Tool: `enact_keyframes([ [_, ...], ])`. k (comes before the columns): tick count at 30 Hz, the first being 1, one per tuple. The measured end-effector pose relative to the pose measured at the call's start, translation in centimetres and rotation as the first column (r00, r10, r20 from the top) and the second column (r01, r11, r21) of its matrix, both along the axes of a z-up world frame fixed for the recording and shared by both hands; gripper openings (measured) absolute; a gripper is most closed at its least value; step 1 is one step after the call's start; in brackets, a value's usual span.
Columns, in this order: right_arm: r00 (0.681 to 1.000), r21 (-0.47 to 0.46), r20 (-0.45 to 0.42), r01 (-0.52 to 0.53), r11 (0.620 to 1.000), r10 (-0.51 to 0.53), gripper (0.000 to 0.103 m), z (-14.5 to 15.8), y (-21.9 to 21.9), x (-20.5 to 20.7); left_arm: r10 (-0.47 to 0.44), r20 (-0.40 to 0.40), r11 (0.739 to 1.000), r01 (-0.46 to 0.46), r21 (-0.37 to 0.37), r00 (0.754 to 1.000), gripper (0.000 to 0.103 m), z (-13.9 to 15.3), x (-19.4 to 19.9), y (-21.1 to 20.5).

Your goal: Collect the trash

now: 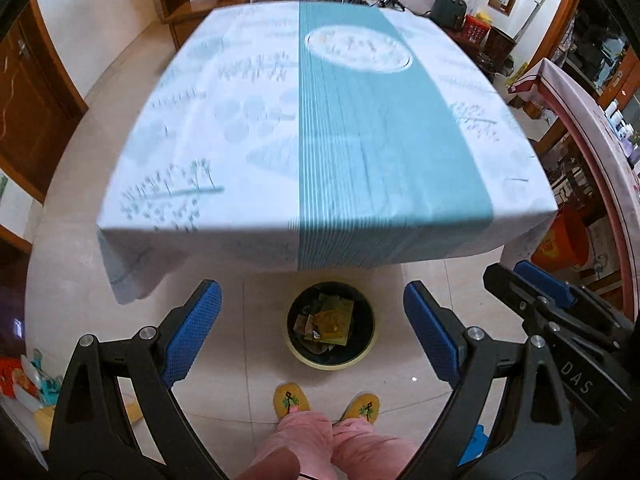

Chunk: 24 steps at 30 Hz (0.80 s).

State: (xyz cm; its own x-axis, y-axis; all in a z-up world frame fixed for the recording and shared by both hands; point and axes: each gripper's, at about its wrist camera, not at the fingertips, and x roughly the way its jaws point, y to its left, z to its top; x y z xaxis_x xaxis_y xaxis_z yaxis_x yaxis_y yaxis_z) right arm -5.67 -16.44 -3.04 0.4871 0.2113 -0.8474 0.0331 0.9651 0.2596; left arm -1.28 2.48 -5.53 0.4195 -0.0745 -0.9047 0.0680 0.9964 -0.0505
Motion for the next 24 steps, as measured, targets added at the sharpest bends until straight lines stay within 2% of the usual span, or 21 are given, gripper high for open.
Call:
enact_keyframes([
  [4,1.000,-0.013,0.022,-0.018,1.000,0.019,0.047,2.5,0.3,-0.9,-0.004,0.017,1.000,0.004,0.008,1.000,0.091,3.3,-0.5,-0.4],
  [12,0.996,-0.031,0.078,-0.035,0.999,0.038,0.047,5.9,0.6,-1.5,0.016,0.064,1.000,-0.016,0.002,0.998,0.091,6.1,-1.2,-1.1],
  [18,0.993,-0.040,0.112,-0.039,0.998,0.043,0.047,7.3,0.4,-1.7,0.028,0.122,1.000,-0.029,0.007,0.992,0.091,8.5,-1.7,-1.7],
  [24,0.990,-0.046,0.130,-0.041,0.998,0.047,0.047,7.9,0.2,-1.7,0.032,0.152,0.999,-0.034,0.011,0.988,0.091,9.6,-2.0,-1.8],
])
